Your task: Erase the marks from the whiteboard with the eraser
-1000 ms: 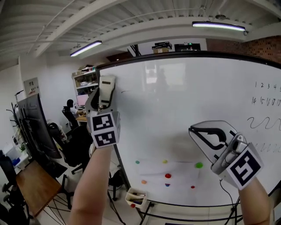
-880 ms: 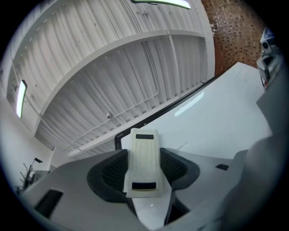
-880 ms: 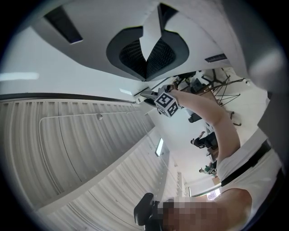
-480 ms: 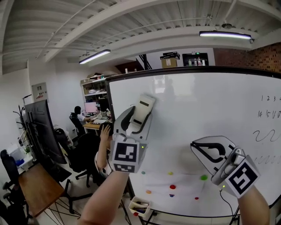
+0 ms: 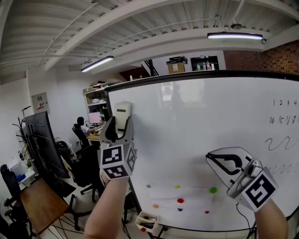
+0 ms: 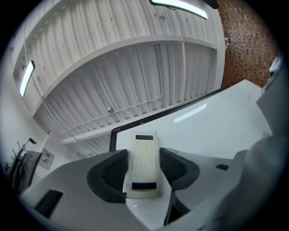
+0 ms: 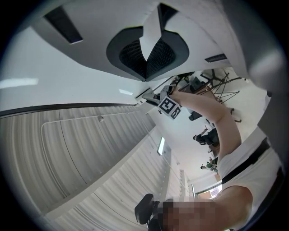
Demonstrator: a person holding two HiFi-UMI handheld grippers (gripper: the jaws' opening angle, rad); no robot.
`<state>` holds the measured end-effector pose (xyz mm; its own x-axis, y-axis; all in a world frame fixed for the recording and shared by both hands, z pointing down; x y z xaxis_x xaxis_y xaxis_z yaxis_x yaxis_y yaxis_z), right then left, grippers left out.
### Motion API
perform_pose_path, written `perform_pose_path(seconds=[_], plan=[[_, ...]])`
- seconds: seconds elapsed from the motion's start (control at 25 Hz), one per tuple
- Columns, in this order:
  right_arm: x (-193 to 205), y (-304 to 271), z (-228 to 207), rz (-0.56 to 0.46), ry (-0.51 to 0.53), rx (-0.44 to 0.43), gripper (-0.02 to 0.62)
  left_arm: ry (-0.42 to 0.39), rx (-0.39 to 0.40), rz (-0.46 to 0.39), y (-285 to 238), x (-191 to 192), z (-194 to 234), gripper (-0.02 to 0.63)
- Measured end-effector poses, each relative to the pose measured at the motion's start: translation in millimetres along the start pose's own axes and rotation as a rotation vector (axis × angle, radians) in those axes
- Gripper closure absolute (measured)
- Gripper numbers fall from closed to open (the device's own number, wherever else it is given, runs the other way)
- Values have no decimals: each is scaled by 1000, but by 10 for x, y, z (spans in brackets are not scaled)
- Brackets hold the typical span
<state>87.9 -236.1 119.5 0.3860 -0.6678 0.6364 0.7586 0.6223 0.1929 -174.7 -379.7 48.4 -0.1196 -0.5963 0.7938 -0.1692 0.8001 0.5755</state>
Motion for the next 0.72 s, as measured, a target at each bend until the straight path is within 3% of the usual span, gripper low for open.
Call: perform_pose_path(seconds=[0.16, 0.32, 0.4, 0.56, 0.72], plan=[[-17, -16, 33, -8, -25, 5, 581, 145, 206, 30, 53, -54, -387, 362], [-85, -107, 89, -28, -2, -27, 581, 144, 328, -6, 121, -83, -519, 360], [-127, -109, 109, -32, 2, -34, 581, 130, 286, 0, 108, -71, -358, 357], [-197, -15, 110, -19, 23, -26, 581, 184, 79, 32, 26, 26, 215, 357], [-135, 98, 48, 0, -13, 6, 581, 235, 48, 48, 36, 60, 206, 359]])
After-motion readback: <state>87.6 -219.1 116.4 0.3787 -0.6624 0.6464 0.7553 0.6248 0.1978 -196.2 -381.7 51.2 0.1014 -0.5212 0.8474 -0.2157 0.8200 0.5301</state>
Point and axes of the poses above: the fingertips, and each gripper's own axes: y backward along the fingers, z to its left, x out of its underside, the point moved 4 cm from there along y, backward along the fingers, and after that the axes turned 1 degree about -x, right-handed, at the moved point
